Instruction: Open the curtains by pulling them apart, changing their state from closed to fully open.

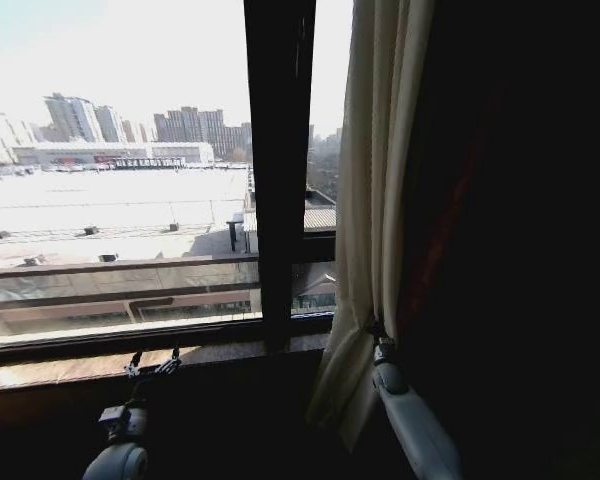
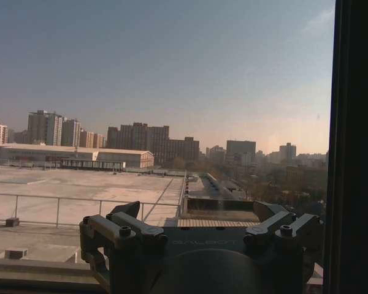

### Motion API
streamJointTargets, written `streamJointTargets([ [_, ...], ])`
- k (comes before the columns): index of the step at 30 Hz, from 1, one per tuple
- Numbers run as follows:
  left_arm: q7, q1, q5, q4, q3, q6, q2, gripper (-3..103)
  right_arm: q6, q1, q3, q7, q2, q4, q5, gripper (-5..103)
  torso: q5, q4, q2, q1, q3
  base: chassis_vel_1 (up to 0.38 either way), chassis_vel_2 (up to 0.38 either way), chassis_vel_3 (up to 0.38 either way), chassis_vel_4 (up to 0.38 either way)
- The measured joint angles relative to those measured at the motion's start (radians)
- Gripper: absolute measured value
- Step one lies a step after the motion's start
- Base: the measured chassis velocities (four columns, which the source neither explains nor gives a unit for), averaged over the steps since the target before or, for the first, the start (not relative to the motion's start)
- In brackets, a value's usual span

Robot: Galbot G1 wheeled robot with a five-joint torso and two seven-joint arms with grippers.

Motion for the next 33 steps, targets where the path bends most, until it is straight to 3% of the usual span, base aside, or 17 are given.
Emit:
streamJointTargets([
  [6, 0.0, 0.0, 0.0, 0.0, 0.0, 0.0, 0.0, 100, -0.023, -0.03, -0.002, 0.029, -0.007, 0.042, -0.01, 0, -0.0003, 0.0001, 0.0, 0.0, 0.0, 0.0, 0.0, 0.0, 0.0],
  [10, 0.0, 0.0, 0.0, 0.0, 0.0, 0.0, 0.0, 100, -0.023, -0.083, -0.045, -0.018, -0.019, 0.113, 0.022, -1, -0.0002, 0.0, 0.0, 0.0, 0.0, 0.0, 0.0, 0.0, 0.0],
  [14, 0.0, 0.0, 0.0, 0.0, 0.0, 0.0, 0.0, 100, 0.011, -0.154, -0.074, -0.143, -0.035, 0.2, 0.068, 20, -0.0004, 0.0002, 0.0, 0.0, 0.0, 0.0, 0.0, 0.0, 0.0],
  [16, 0.0, 0.0, 0.0, 0.0, 0.0, 0.0, 0.0, 100, 0.016, -0.164, -0.074, -0.157, -0.038, 0.209, 0.072, 20, -0.0002, 0.0002, 0.0, 0.0, 0.0, 0.0, 0.0, 0.0, 0.0],
  [19, 0.0, 0.0, 0.0, 0.0, 0.0, 0.0, 0.0, 100, 0.042, -0.219, -0.072, -0.247, -0.07, 0.269, 0.137, 37, -0.0003, -0.0001, 0.0, 0.0, 0.0, 0.0, 0.0, 0.0, 0.0],
  [24, 0.0, 0.0, 0.0, 0.0, 0.0, 0.0, 0.0, 100, 0.052, -0.257, -0.071, -0.294, -0.094, 0.331, 0.194, 47, -0.0002, 0.0, 0.0, 0.0, 0.0, 0.0, 0.0, 0.0, 0.0],
  [27, 0.0, 0.0, 0.0, 0.0, 0.0, 0.0, 0.0, 100, 0.054, -0.294, -0.065, -0.312, -0.106, 0.385, 0.198, 63, -0.0003, 0.0, 0.0, 0.0, 0.0, 0.0, 0.0, 0.0, 0.0],
  [30, 0.0, 0.0, 0.0, 0.0, 0.0, 0.0, 0.0, 100, 0.054, -0.312, -0.063, -0.311, -0.106, 0.406, 0.196, 69, -0.0002, 0.0001, 0.0, 0.0, 0.0, 0.0, 0.0, 0.0, 0.0],
  [32, 0.0, 0.0, 0.0, 0.0, 0.0, 0.0, 0.0, 100, 0.048, -0.341, -0.054, -0.301, -0.103, 0.438, 0.189, 85, -0.0003, 0.0, 0.0, 0.0, 0.0, 0.0, 0.0, 0.0, 0.0],
  [33, 0.0, 0.0, 0.0, 0.0, 0.0, 0.0, 0.0, 100, 0.048, -0.351, -0.05, -0.299, -0.101, 0.447, 0.187, 85, -0.0002, 0.0, 0.0, 0.0, 0.0, 0.0, 0.0, 0.0, 0.0],
])
